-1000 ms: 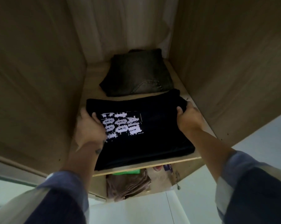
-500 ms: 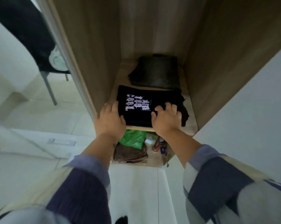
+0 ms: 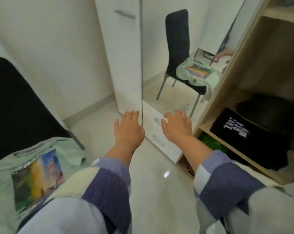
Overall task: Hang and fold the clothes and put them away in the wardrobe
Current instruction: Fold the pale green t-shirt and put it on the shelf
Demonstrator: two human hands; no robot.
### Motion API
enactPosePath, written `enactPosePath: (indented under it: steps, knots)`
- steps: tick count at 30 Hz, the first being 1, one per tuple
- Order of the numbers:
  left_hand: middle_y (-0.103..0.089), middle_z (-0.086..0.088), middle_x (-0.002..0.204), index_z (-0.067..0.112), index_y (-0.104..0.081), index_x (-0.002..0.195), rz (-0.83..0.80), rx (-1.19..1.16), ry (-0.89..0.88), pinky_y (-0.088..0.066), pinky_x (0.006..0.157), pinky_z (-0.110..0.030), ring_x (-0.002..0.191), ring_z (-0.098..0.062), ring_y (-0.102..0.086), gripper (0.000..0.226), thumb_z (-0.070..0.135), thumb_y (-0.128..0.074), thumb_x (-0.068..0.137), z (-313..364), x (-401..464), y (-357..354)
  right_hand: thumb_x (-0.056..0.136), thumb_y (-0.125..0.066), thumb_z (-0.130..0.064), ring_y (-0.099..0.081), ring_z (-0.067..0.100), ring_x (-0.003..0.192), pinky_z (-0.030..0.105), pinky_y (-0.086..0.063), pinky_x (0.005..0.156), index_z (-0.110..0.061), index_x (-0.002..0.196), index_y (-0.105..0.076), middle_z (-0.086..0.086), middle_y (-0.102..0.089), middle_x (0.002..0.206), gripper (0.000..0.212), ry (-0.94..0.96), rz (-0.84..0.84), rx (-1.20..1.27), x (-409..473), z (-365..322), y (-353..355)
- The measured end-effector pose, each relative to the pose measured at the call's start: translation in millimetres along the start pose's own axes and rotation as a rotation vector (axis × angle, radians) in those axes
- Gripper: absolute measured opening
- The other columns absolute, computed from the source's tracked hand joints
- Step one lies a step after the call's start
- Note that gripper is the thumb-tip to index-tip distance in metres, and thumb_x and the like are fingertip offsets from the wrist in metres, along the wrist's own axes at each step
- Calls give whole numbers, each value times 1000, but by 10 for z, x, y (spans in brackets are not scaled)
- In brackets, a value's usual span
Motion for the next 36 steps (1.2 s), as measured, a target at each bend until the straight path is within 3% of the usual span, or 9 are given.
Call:
enactPosePath:
  steps: [7, 16, 25, 33, 36]
  knots:
    - [-33, -2, 149, 19, -28, 144, 68, 9, 294, -22, 114, -46, 140, -21, -27, 55, 33, -42, 93, -1832, -468, 519, 99, -29, -38, -31, 28, 130, 42, -30, 101, -22, 133, -47, 9, -37, 141, 41, 275, -30, -26, -67, -1872, -348]
    - [-25, -1, 155, 20, -23, 148, 21, -1, 581, -20, 117, -46, 146, -20, -14, 57, 39, -39, 97, -3984, -1115, 562, 99, -34, -35, -33, 29, 130, 41, -33, 100, -23, 136, -43, 9, -38, 143, 40, 500, -150, -71, -330, -3732, -1270]
    - [-31, -3, 150, 20, -29, 143, -11, -9, 707, -23, 114, -47, 141, -21, -24, 54, 38, -42, 94, -5332, -1116, 202, 100, -32, -29, -38, 26, 124, 38, -37, 96, -23, 135, -41, 8, -41, 138, 38, 600, -259, -144, -142, -4739, -2268]
    - [-29, -2, 151, 20, -26, 144, -76, 21, 730, -28, 112, -47, 141, -22, -24, 59, 43, -45, 93, -6387, -641, -744, 97, -41, -32, -32, 28, 131, 41, -36, 102, -25, 140, -36, 9, -33, 145, 44, 602, -363, -146, 625, -5290, -3560]
    - [-25, -2, 153, 20, -24, 146, -85, 45, 722, -27, 113, -48, 143, -22, -20, 65, 46, -48, 91, -6742, -449, -1135, 94, -47, -34, -28, 29, 134, 42, -34, 105, -24, 141, -33, 10, -28, 148, 51, 622, -330, -148, 918, -5474, -3982]
Point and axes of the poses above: each hand's wrist, its own x-axis towards the middle knuckle, its own y-axis out of the back of the hand, z = x × y, the point moved 9 cm from there along x, towards the middle knuckle
